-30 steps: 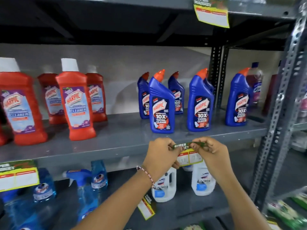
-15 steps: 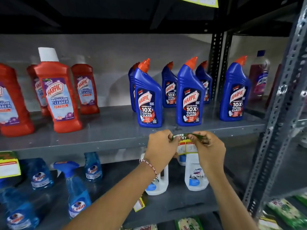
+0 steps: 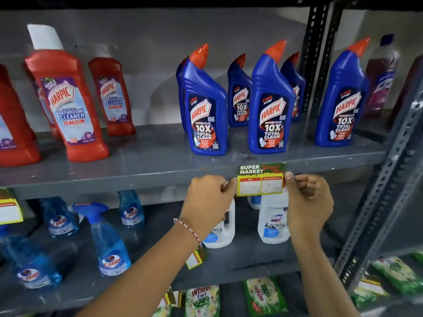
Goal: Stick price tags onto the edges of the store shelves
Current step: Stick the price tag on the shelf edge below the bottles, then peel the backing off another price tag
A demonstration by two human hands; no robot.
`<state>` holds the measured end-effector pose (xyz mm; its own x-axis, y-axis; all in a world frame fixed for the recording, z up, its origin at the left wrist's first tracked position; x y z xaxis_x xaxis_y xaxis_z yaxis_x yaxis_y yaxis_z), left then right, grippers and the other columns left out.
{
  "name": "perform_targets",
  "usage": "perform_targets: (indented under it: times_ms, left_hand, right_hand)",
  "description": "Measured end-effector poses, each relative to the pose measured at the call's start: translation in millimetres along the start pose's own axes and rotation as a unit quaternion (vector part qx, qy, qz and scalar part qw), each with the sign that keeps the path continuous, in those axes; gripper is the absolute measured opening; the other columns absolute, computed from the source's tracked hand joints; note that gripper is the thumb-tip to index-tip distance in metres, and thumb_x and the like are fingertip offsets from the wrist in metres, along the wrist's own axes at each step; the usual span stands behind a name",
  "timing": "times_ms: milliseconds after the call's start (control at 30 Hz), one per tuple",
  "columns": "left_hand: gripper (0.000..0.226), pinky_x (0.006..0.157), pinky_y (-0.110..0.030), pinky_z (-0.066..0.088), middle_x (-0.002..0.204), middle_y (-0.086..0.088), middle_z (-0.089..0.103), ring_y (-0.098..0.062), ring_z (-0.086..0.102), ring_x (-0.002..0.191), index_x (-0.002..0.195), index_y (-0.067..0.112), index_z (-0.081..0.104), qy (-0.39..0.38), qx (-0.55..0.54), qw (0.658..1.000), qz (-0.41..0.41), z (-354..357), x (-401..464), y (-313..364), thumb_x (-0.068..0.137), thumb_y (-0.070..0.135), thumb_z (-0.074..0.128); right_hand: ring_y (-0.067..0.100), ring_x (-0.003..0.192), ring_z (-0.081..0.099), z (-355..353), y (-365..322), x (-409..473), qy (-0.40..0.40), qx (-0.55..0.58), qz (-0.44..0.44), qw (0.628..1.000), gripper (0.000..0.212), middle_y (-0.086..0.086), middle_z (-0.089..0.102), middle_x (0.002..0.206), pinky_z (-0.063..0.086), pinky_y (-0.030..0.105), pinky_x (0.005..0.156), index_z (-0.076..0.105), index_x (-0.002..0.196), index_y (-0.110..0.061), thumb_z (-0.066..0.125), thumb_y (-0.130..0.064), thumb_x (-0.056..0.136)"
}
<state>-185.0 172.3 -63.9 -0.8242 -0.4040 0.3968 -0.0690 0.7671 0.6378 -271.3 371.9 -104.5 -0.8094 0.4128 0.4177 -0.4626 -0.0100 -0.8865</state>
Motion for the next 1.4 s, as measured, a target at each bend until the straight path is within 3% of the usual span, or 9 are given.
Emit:
perform_targets:
  times_ms: [100, 300, 500, 633, 733, 967, 1200, 1300, 1400]
  left_hand:
    - [0.044, 0.043, -0.032, 0.058, 0.058, -0.015, 0.072, -0.018, 0.066, 0.037, 0.066, -0.004, 0.061, -0.069, -0.008, 0.995, -0.071, 12.2, -7.1, -56.6, 0.089, 0.034, 0.063]
    - [0.010, 0.074, -0.025, 0.056, 0.091, -0.011, 0.079, -0.018, 0.071, 0.077, 0.083, 0.007, 0.075, -0.173, 0.043, 0.963, -0.202, 54.6, -22.0, -199.9, 0.078, 0.016, 0.074]
    - [0.039, 0.095, -0.031, 0.049, 0.122, -0.011, 0.069, -0.027, 0.064, 0.111, 0.115, 0.013, 0.065, -0.239, 0.087, 0.946, -0.201, 110.3, -24.8, -272.1, 0.078, 0.018, 0.075]
    - [0.074, 0.102, -0.039, 0.048, 0.130, -0.015, 0.061, -0.033, 0.058, 0.119, 0.130, 0.014, 0.051, -0.285, 0.107, 0.938, -0.166, 138.1, -16.1, -288.7, 0.066, 0.027, 0.086]
    - [0.096, 0.111, -0.040, 0.041, 0.142, -0.012, 0.052, -0.032, 0.050, 0.129, 0.143, 0.017, 0.039, -0.295, 0.126, 0.935, -0.150, 146.5, -4.8, -295.3, 0.061, 0.028, 0.089]
    - [0.029, 0.072, -0.028, 0.043, 0.091, -0.010, 0.069, -0.024, 0.062, 0.084, 0.095, 0.002, 0.070, -0.246, 0.055, 0.951, -0.177, 123.5, -8.6, -293.6, 0.077, 0.022, 0.079]
    - [0.013, 0.062, -0.009, 0.045, 0.091, -0.003, 0.078, -0.005, 0.064, 0.071, 0.092, 0.014, 0.078, -0.259, -0.015, 0.960, -0.107, 142.4, -68.1, -234.5, 0.079, 0.013, 0.075]
    - [0.009, 0.062, -0.018, 0.049, 0.080, -0.008, 0.077, -0.008, 0.064, 0.064, 0.087, 0.011, 0.077, -0.265, -0.047, 0.959, -0.090, 177.1, -91.6, -204.9, 0.084, 0.011, 0.068]
    - [0.011, 0.059, -0.027, 0.052, 0.068, -0.013, 0.074, -0.022, 0.068, 0.060, 0.077, 0.005, 0.073, -0.249, -0.030, 0.963, -0.092, 211.0, -99.2, -185.6, 0.084, 0.011, 0.068]
  right_hand:
    - [0.015, 0.072, 0.062, 1.3, 49.8, -27.2, -0.048, -0.026, 0.072, 0.996, 0.011, 0.003, 0.068, 0.084, 0.053, 0.031, 0.069, 0.063, 0.086, -0.015, 0.072, -0.020, 0.084]
    - [0.014, 0.074, 0.063, 47.2, 144.3, -132.0, -0.309, -0.200, 0.178, 0.913, 0.005, 0.001, 0.071, 0.080, 0.043, 0.025, 0.062, 0.070, 0.089, -0.017, 0.071, -0.019, 0.084]
    - [0.021, 0.056, 0.050, 97.9, 206.4, -198.5, -0.422, -0.284, 0.223, 0.832, 0.037, 0.001, 0.053, 0.056, 0.036, 0.033, 0.054, 0.049, 0.060, -0.018, 0.066, -0.042, 0.084]
    - [0.031, 0.100, 0.060, 118.9, 229.3, -209.2, -0.405, -0.406, 0.151, 0.805, 0.039, 0.005, 0.068, 0.101, 0.039, 0.045, 0.089, 0.068, 0.098, -0.022, 0.068, -0.054, 0.076]
    - [0.030, 0.107, 0.056, 123.2, 230.4, -208.7, -0.359, -0.420, 0.144, 0.821, 0.045, 0.004, 0.064, 0.113, 0.035, 0.045, 0.092, 0.064, 0.112, -0.026, 0.072, -0.046, 0.073]
    - [0.015, 0.091, 0.063, 117.6, 231.2, -205.6, -0.361, -0.315, 0.220, 0.850, 0.016, -0.011, 0.068, 0.087, 0.036, 0.045, 0.098, 0.063, 0.083, -0.033, 0.077, -0.032, 0.075]
    - [0.014, 0.081, 0.068, 49.0, 223.5, -181.4, -0.426, -0.217, 0.160, 0.863, 0.016, 0.000, 0.073, 0.088, 0.051, 0.025, 0.074, 0.076, 0.096, -0.015, 0.074, -0.010, 0.081]
    - [0.000, 0.072, 0.065, 5.7, 233.1, -157.3, -0.404, -0.254, 0.131, 0.869, 0.018, -0.003, 0.073, 0.083, 0.045, 0.006, 0.069, 0.077, 0.090, -0.016, 0.079, -0.006, 0.075]
    - [0.000, 0.071, 0.068, -30.1, 249.1, -134.4, -0.360, -0.267, 0.164, 0.879, 0.018, -0.005, 0.076, 0.083, 0.053, 0.017, 0.072, 0.077, 0.086, -0.018, 0.080, -0.007, 0.073]
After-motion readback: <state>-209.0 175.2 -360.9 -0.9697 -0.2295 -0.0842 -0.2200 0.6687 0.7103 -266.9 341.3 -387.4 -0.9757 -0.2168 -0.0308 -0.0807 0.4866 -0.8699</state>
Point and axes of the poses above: each hand's wrist, its own x-axis towards the middle knuckle, its own z-axis out of the palm, y = z × x, the point moved 5 cm from there along x, towards the middle knuckle
